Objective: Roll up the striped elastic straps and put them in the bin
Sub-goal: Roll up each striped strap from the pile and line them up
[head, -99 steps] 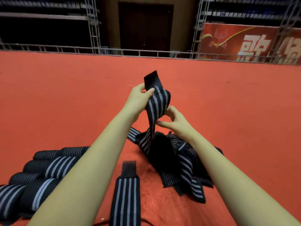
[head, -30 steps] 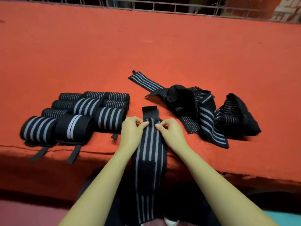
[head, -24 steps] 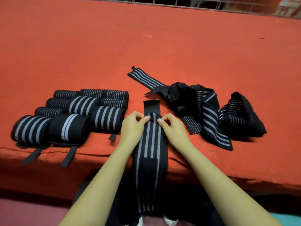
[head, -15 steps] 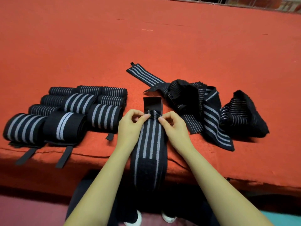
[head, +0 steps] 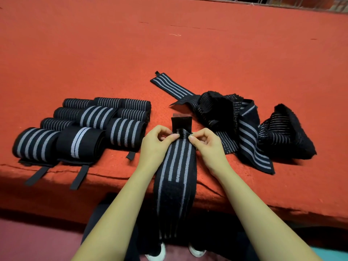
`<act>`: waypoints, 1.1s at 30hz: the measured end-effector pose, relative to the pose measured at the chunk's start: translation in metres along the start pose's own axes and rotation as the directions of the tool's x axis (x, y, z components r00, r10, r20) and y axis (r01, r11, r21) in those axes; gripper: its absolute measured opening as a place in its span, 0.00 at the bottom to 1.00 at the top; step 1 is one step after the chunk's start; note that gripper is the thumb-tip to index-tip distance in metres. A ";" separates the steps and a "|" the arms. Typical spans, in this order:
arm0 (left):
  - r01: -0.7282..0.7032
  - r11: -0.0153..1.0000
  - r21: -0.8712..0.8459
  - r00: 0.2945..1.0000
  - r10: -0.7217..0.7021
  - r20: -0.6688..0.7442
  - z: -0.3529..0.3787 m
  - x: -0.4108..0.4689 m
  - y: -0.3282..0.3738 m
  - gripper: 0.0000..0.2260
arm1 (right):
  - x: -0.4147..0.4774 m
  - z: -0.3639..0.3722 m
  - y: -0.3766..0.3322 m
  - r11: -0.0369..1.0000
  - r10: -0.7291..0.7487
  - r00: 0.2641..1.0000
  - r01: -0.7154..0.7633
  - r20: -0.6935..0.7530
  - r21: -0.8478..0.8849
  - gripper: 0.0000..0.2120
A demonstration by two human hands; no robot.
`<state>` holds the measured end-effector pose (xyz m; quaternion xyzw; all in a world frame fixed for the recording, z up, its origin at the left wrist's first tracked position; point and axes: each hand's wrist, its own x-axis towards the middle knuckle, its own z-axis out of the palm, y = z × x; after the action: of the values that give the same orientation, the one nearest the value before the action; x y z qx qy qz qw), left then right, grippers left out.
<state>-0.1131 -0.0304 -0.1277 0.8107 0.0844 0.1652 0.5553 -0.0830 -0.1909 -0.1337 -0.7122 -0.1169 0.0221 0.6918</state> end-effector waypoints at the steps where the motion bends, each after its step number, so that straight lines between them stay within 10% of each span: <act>1: 0.009 1.000 0.002 1.000 -0.009 -0.006 0.000 0.000 0.000 0.06 | 0.000 0.001 0.000 1.000 0.002 1.000 -0.002 -0.007 -0.013 0.05; 12: 0.102 0.994 -0.049 0.990 -0.096 0.102 0.002 0.004 -0.004 0.14 | 0.001 0.002 0.002 1.000 0.006 1.000 -0.006 0.006 0.023 0.12; 20: 0.183 0.904 -0.386 0.975 -0.118 0.186 0.004 0.003 0.022 0.11 | 0.002 0.006 -0.002 0.999 0.017 0.999 -0.018 0.027 0.044 0.09; 33: -0.007 0.967 -0.256 0.994 0.035 0.102 0.002 0.021 0.031 0.03 | 0.003 0.005 0.001 0.999 -0.027 0.999 0.028 0.027 -0.039 0.11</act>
<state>-0.0940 -0.0366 -0.0953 0.7410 0.0244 0.1376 0.6568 -0.0813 -0.1857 -0.1342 -0.7236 -0.1362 0.0198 0.6763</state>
